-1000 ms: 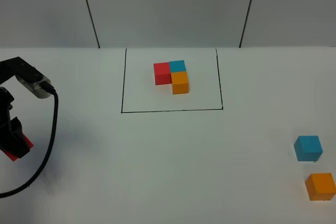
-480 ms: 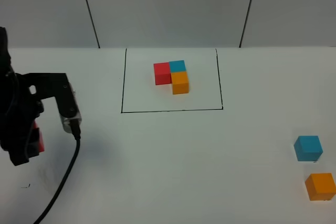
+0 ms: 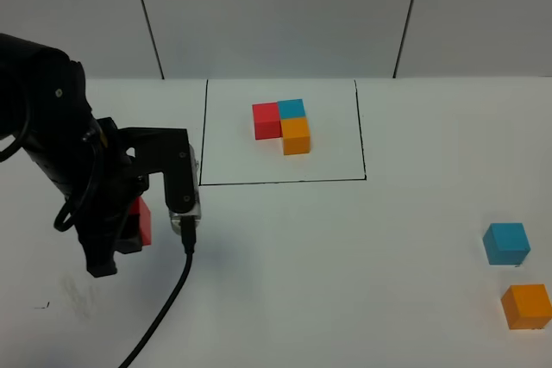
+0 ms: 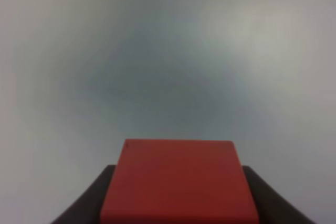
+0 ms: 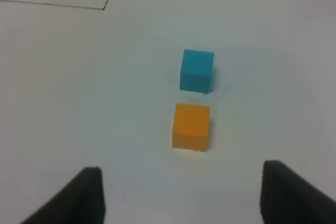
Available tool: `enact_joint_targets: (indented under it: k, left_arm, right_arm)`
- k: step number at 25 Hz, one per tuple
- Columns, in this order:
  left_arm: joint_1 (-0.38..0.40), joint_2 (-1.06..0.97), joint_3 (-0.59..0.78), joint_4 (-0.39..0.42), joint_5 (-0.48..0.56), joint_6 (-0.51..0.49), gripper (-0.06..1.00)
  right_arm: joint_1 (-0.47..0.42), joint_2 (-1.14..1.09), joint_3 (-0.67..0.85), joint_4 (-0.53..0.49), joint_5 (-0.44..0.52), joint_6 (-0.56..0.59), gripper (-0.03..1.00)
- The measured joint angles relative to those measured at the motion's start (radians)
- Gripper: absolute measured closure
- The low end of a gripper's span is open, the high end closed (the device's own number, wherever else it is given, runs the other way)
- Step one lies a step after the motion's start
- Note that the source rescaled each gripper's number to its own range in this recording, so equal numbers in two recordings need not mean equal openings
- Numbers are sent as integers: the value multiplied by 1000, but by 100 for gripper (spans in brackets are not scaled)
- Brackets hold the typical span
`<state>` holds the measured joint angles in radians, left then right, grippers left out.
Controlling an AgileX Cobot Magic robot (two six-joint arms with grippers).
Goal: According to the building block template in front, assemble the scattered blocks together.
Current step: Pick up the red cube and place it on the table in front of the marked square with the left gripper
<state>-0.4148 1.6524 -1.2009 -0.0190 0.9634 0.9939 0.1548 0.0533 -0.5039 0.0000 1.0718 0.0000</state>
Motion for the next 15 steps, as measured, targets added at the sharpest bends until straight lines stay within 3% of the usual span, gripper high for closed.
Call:
enact_joint_targets:
  k: [7,15]
  left_arm:
    - [-7,26,-10,-104,12,35,94]
    - [-90,86,-105,-91,39,25,94]
  right_arm:
    - [0,0,0,0,0,0,63]
    - [0,0,0,0,0,0,63]
